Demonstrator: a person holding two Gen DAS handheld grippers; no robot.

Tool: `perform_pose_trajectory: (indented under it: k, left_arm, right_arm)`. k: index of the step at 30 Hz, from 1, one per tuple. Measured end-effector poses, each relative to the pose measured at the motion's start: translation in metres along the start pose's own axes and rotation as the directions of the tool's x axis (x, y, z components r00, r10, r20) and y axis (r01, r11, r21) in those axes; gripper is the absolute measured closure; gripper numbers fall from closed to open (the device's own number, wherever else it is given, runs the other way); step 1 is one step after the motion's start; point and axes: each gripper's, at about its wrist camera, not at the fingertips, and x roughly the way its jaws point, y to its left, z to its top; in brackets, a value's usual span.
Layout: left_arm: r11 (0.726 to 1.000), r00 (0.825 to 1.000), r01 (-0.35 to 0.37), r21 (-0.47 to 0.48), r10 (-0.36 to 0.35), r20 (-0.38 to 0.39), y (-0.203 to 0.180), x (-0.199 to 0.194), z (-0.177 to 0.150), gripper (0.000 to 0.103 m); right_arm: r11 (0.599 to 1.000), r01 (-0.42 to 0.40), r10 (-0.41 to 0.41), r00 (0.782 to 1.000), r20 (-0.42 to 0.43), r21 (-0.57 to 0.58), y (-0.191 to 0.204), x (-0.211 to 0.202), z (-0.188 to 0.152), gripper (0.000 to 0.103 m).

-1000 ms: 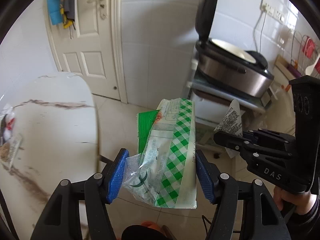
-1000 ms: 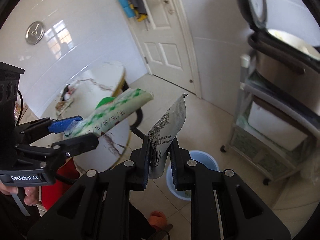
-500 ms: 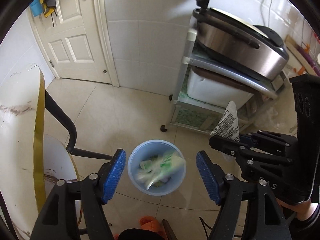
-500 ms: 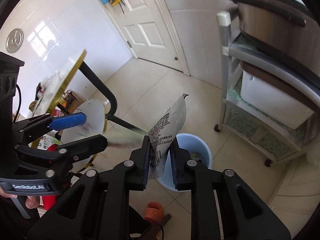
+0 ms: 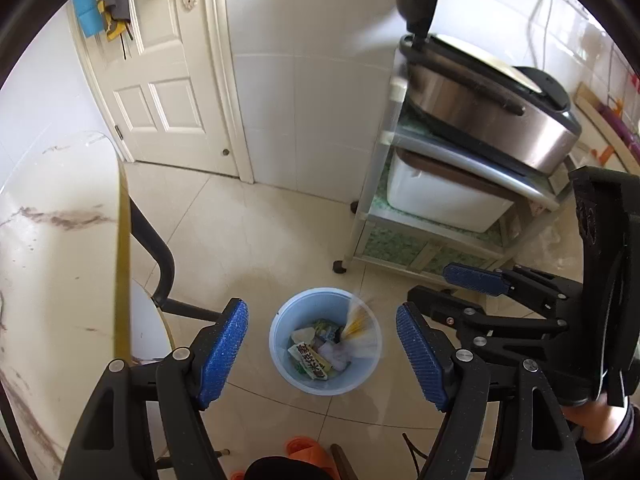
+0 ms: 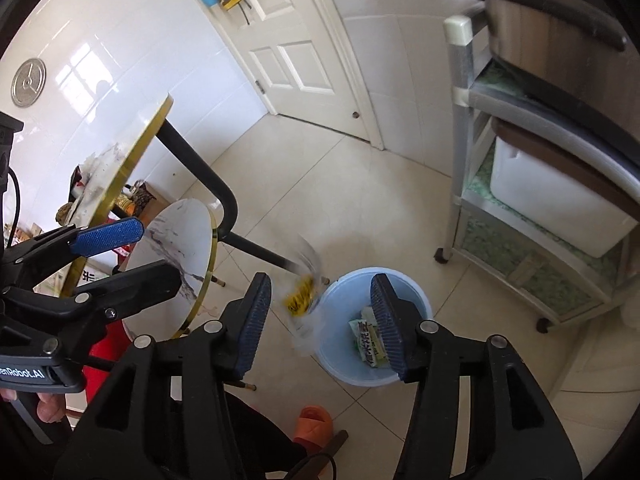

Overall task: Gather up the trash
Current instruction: 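Return both tools to the table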

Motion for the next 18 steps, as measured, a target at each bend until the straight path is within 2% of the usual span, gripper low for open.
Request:
perform_pose_trajectory:
  k: [6, 8, 13, 18]
  left_arm:
    - [1.000, 0.997, 0.002, -0.001, -0.002, 0.076, 0.003, -0.054, -0.018, 0.030]
    - [1.000, 0.994, -0.001, -0.006, 0.002, 0.111, 0.006, -0.077, -0.027, 0.025]
    - [0.999, 0.979, -0.036, -0.037, 0.042, 0.202, 0.027, -0.138, -0.060, 0.021]
    - [0.991, 0.960, -0.085, -0.099, 0.108, 0.257, 0.060, -0.184, -0.096, 0.013]
  right_arm:
    - [1.000, 0.025, -0.025, 0.998, 0.056, -0.011, 0.016, -0.035, -0.001, 0.050]
    - [0.999, 0.025, -0.023, 0.997, 0.073, -0.026, 0.027, -0.047, -0.001, 0.049]
    - [0.994, -0.004, 0.019, 0.990, 0.141, -0.108, 0.071, -0.080, -0.003, 0.043]
    - [0.980, -0.028, 0.064, 0.982, 0.176, -0.199, 0.126, -0.096, -0.003, 0.042]
